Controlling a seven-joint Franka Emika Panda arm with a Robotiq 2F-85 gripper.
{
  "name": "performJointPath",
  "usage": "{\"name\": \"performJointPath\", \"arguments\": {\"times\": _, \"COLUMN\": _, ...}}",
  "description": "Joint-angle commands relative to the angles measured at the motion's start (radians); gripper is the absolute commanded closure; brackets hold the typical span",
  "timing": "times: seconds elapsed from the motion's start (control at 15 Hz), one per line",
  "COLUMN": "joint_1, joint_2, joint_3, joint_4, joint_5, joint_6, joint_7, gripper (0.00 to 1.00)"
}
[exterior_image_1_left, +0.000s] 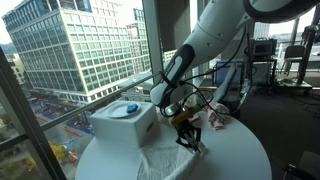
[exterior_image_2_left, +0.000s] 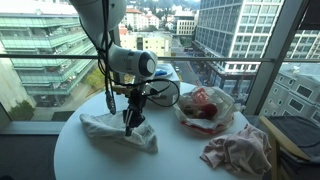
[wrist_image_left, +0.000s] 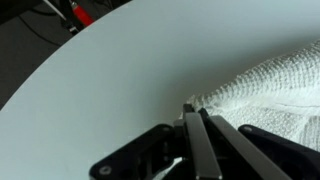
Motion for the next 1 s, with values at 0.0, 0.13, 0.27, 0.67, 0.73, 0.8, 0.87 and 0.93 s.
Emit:
{"name": "performJointPath", "arguments": {"times": 0.0, "joint_1": -0.029, "joint_2": -0.069, "joint_3": 0.028, "joint_4": -0.098, "joint_5": 0.087, "joint_6": -0.110, "joint_7": 0.030, "gripper": 0.99}}
{"name": "performJointPath", "arguments": {"times": 0.13, "joint_1": -0.022, "joint_2": -0.089, "joint_3": 0.019, "joint_4": -0.157, "joint_5": 0.095, "joint_6": -0.077, "joint_7": 0.037, "gripper": 0.99}}
{"name": "performJointPath", "arguments": {"times": 0.27, "joint_1": -0.006, "joint_2": -0.121, "joint_3": 0.010, "joint_4": -0.239, "joint_5": 0.071, "joint_6": 0.007, "joint_7": 0.038, "gripper": 0.99}}
{"name": "performJointPath", "arguments": {"times": 0.67, "joint_1": 0.040, "joint_2": -0.289, "joint_3": -0.006, "joint_4": -0.574, "joint_5": -0.053, "joint_6": 0.423, "joint_7": 0.080, "gripper": 0.99}}
{"name": "performJointPath", "arguments": {"times": 0.73, "joint_1": 0.035, "joint_2": -0.327, "joint_3": 0.002, "joint_4": -0.629, "joint_5": -0.045, "joint_6": 0.494, "joint_7": 0.070, "gripper": 0.99}}
{"name": "performJointPath", "arguments": {"times": 0.8, "joint_1": 0.036, "joint_2": -0.363, "joint_3": 0.006, "joint_4": -0.685, "joint_5": -0.045, "joint_6": 0.566, "joint_7": 0.066, "gripper": 0.99}}
{"name": "performJointPath", "arguments": {"times": 0.87, "joint_1": 0.039, "joint_2": -0.400, "joint_3": 0.006, "joint_4": -0.742, "joint_5": -0.050, "joint_6": 0.640, "joint_7": 0.066, "gripper": 0.99}}
{"name": "performJointPath", "arguments": {"times": 0.93, "joint_1": 0.042, "joint_2": -0.436, "joint_3": 0.004, "joint_4": -0.796, "joint_5": -0.055, "joint_6": 0.684, "joint_7": 0.070, "gripper": 0.99}}
